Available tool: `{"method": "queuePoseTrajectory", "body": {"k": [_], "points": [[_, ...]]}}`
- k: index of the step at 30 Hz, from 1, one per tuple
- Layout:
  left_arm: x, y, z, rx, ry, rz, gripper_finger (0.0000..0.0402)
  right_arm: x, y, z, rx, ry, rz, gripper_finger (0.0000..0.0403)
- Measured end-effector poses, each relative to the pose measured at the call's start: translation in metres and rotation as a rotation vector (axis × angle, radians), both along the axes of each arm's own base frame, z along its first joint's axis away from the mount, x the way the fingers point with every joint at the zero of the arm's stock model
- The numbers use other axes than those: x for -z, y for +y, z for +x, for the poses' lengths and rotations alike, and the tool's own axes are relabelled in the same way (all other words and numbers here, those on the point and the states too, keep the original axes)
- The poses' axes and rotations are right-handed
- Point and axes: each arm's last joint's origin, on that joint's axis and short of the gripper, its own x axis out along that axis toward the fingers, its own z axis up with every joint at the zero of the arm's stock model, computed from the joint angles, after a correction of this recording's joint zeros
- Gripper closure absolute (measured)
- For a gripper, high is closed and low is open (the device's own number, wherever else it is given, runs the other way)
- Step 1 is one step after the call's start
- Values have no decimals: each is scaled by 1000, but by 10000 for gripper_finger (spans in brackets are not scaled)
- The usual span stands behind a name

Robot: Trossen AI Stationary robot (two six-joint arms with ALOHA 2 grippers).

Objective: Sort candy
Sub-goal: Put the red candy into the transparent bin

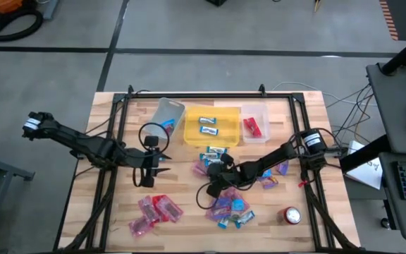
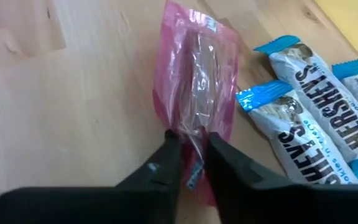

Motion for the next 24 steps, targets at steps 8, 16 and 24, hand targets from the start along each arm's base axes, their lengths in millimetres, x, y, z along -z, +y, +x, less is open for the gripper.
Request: {"method": "queuePoseTrajectory", "body": {"k": [8, 16, 24], "points": [[4, 0, -1, -20, -11, -31, 233, -16, 0, -3, -61, 3, 3, 391], [7, 0, 1, -40, -11, -55, 233, -69, 0, -9, -159, -102, 77, 394], [10, 1, 2, -91, -5, -78, 233, -133, -34, -47, -85, -59, 37, 394]]}}
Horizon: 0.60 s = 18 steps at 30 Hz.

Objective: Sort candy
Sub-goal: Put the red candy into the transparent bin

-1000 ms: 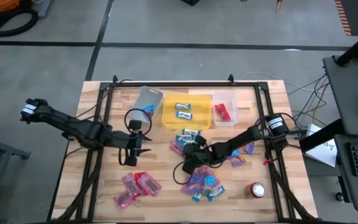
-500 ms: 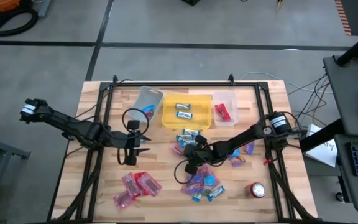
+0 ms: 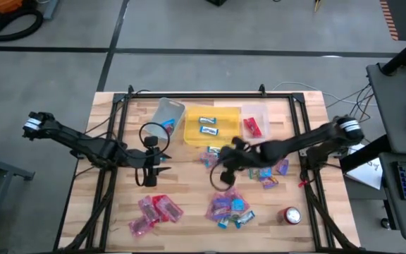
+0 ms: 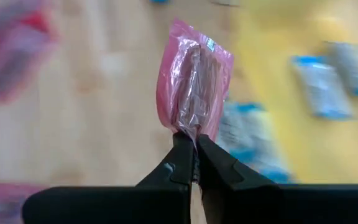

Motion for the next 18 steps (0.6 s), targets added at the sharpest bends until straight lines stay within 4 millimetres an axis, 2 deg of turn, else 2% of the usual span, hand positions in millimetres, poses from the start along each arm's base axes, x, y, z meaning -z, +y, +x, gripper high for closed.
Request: {"method": "queuePoseTrajectory", "body": {"k": [5, 10, 14, 18], "points": [[0, 0, 0, -36, -5, -37, 233, -25, -40, -35, 196, 104, -126, 394], [1, 0, 1, -62, -5, -73, 233, -34, -82, -67, 454, 216, -157, 394], [3, 0, 2, -74, 3, -79, 233, -28, -110, -85, 643, 272, -108, 394], [4, 0, 3, -88, 7, -77, 233, -15, -129, -95, 737, 312, -77, 394]]}}
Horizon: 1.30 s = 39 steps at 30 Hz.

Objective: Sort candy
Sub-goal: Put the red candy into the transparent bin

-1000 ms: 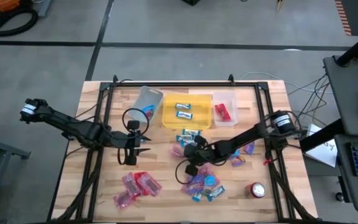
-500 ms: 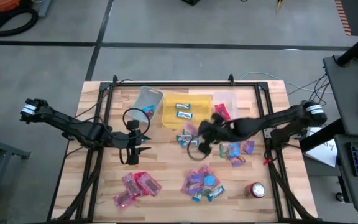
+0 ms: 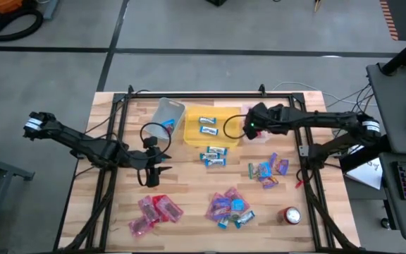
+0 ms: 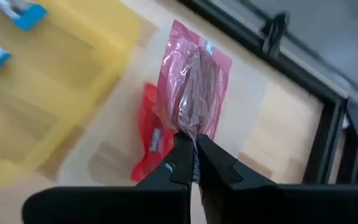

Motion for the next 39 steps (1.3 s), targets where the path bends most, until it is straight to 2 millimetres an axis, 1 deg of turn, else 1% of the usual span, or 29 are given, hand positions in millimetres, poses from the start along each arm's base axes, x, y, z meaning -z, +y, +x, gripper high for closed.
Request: {"method": "queuePoseTrajectory", "body": {"k": [3, 6, 10, 15, 18, 21, 26, 28, 29, 32, 34, 36, 39], "points": [[1, 0, 1, -5, 4, -5, 233, 9, -8, -4, 30, 16, 41, 389], [2, 0, 1, -7, 7, -7, 233, 14, -10, -5, 42, 28, 46, 373], [3, -1, 2, -7, 14, -4, 233, 17, -11, -7, 46, 35, 49, 333], [5, -1, 3, -8, 24, -1, 233, 17, -11, -6, 44, 27, 46, 277], [5, -1, 3, -12, 27, -6, 233, 17, -11, -6, 44, 24, 46, 253], [6, -1, 4, -22, 30, -18, 233, 15, -10, -5, 35, 11, 63, 237], [8, -1, 3, -53, 45, -52, 233, 5, -6, 1, -21, -34, 110, 227], [9, -1, 2, -72, 54, -98, 233, 0, -2, 5, -58, -51, 124, 228], [9, -2, 1, -73, 63, -150, 233, -2, 0, 7, -80, -58, 130, 230], [9, -8, 2, 3, 112, -354, 233, -9, 8, 12, -125, -78, 129, 235], [9, -15, 2, 72, 152, -432, 233, -13, 13, 15, -153, -87, 124, 238], [11, -22, 3, 117, 187, -444, 233, -15, 18, 17, -181, -90, 118, 241], [18, -32, 5, 181, 233, -408, 233, -17, 23, 21, -224, -99, 106, 243]]}}
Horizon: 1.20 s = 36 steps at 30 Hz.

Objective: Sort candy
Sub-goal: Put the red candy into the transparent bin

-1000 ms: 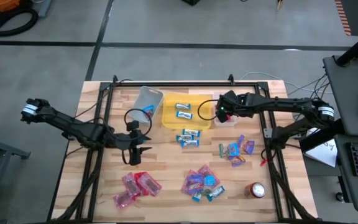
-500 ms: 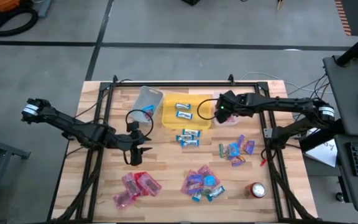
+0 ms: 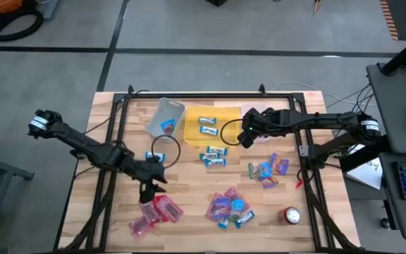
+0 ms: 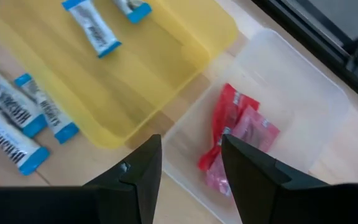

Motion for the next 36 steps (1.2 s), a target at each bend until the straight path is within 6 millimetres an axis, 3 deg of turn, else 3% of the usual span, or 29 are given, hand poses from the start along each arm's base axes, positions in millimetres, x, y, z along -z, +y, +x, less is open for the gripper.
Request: {"method": "queuePoseTrajectory", "body": {"k": [10, 21, 36], "points": [[25, -22, 24, 101, 91, 82, 230, -1, 9, 3, -62, -1, -11, 239], [51, -46, 40, 227, 141, 235, 190, -1, 18, 4, -97, 3, -9, 236], [74, -57, 45, 256, 194, 283, 207, -1, 22, 5, -112, 3, -6, 234]]}}
